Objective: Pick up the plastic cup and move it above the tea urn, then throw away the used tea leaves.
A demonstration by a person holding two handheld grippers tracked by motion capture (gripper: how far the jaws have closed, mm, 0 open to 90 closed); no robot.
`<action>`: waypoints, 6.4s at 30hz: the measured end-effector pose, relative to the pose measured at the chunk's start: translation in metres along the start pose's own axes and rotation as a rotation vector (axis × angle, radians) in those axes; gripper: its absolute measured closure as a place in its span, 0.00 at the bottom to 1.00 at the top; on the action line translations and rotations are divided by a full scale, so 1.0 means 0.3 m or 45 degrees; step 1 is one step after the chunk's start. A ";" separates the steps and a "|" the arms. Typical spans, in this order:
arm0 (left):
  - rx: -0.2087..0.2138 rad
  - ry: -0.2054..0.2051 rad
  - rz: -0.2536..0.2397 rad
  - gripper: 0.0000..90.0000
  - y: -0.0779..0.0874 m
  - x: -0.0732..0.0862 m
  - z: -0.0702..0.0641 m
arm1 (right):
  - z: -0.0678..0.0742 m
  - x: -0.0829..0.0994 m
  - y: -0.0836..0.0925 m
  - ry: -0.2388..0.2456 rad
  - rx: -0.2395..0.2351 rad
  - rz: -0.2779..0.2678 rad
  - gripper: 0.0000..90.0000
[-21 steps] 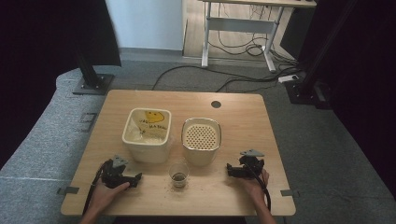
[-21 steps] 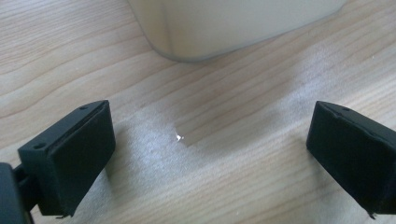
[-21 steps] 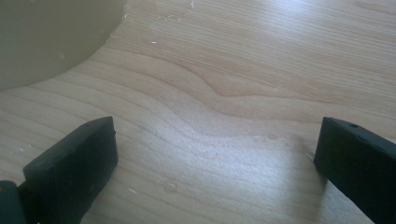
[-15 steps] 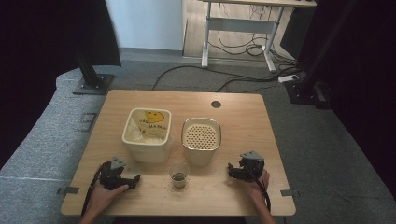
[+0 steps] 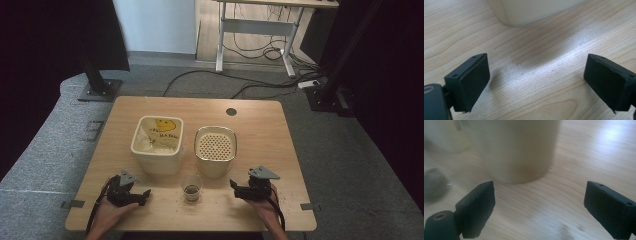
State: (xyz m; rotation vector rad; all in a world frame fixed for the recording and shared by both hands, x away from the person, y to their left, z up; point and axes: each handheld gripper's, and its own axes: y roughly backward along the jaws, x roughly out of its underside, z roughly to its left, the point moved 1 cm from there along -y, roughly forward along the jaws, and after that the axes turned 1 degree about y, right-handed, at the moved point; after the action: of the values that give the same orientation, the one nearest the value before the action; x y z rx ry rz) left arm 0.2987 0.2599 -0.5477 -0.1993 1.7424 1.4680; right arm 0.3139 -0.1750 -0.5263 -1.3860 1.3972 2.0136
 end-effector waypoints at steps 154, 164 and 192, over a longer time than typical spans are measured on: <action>0.111 0.091 0.016 0.16 0.011 0.014 0.021 | 0.199 -0.450 -0.203 2.468 1.248 0.218 0.46; 0.112 0.091 0.015 0.16 0.012 0.015 0.024 | 0.208 -0.462 -0.205 2.415 1.265 0.209 0.46; 0.111 0.091 0.013 0.16 0.013 0.017 0.026 | 0.201 -0.483 -0.203 2.489 1.430 0.088 0.47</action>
State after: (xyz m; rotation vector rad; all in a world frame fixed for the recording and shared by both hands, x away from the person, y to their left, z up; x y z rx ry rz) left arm 0.2969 0.2697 -0.5480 -0.1991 1.8634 1.4039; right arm 0.3941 -0.0596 -0.4336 -2.2884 2.2664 -0.9974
